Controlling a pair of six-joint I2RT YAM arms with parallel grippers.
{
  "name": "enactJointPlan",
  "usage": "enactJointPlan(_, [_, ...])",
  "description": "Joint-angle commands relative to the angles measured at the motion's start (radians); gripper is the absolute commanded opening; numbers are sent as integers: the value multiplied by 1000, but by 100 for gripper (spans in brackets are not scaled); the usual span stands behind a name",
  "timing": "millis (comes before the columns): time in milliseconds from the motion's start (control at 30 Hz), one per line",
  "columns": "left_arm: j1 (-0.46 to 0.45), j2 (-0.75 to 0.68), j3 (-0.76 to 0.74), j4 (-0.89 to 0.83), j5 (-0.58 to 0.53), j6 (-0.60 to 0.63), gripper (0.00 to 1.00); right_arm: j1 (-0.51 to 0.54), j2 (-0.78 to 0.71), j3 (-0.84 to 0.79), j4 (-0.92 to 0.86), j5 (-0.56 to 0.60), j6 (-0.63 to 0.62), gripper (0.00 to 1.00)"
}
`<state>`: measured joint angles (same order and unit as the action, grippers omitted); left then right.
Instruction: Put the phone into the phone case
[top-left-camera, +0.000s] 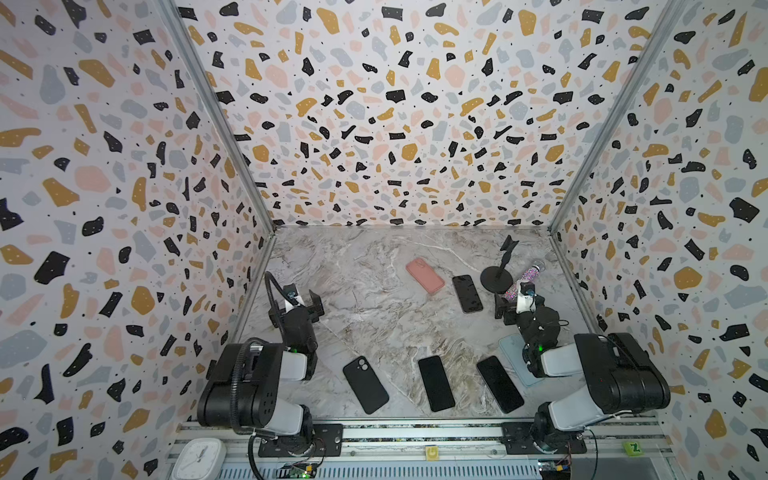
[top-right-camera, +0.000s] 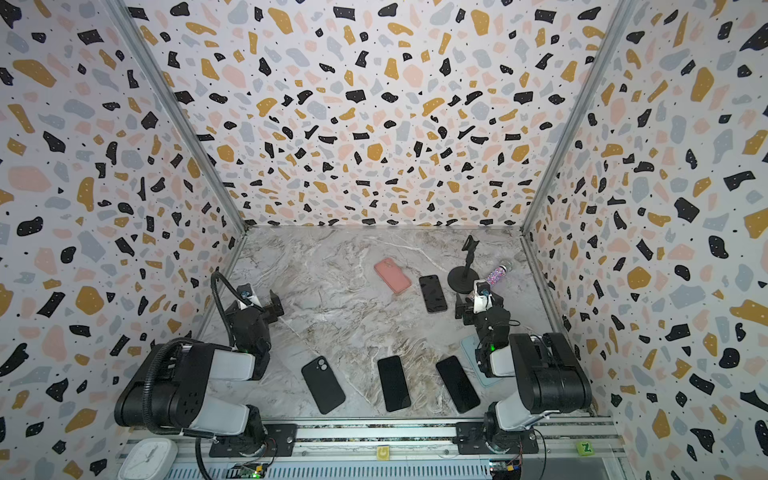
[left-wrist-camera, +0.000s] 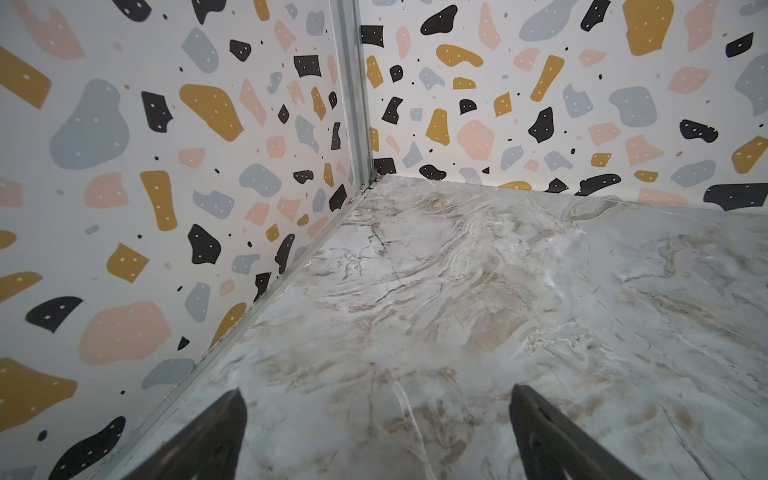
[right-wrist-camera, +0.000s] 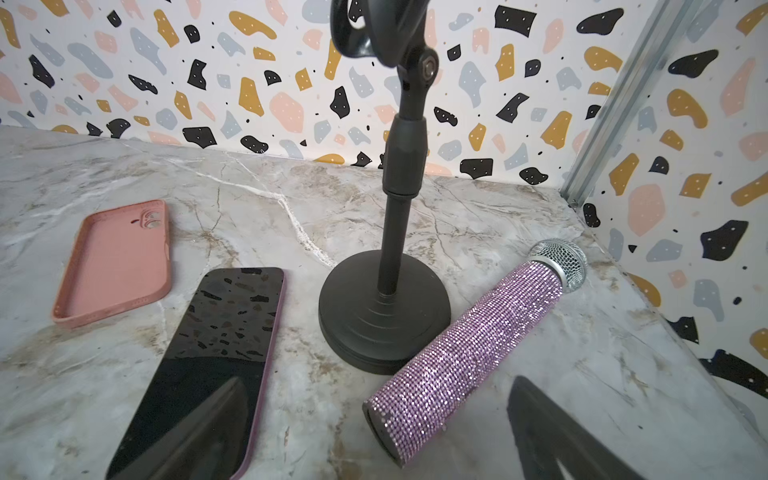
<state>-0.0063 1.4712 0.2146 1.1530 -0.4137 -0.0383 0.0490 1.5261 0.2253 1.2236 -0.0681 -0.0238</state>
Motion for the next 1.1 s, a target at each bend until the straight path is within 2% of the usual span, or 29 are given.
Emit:
enactJointPlan(0, [2,-9,-1,63,-20,-3,100,-7,-19,2,12,-20,12,99])
enactJointPlan(133, [2,-9,0,63,-20,-3,100,-18,-25,-16,41,-44,15,99])
enactJointPlan(200, [2,-9,0,63,-19,-3,100,-19,-29,-26,56,2,34,99])
enactJointPlan(867, [-7,-14,2,55,-31,2,100,-10,-26,-17,38,21,29,99])
enactJointPlan(933, [-41,-60,57,-78,-51,36,100,-9,-34,-24,58,24,28,99])
enactJointPlan(967, [-72,-85,110,-194,-112,38,99,-1,-65,-25,40,36,21,99])
enactJointPlan(1000, [-109,-96,187,-337,-200,29,100,33,-134,-5,-60,79,-2,99])
enactJointPlan(1067, [-156,-92,326,-546,-282,-50,100,137,-244,66,-232,207,-63,99])
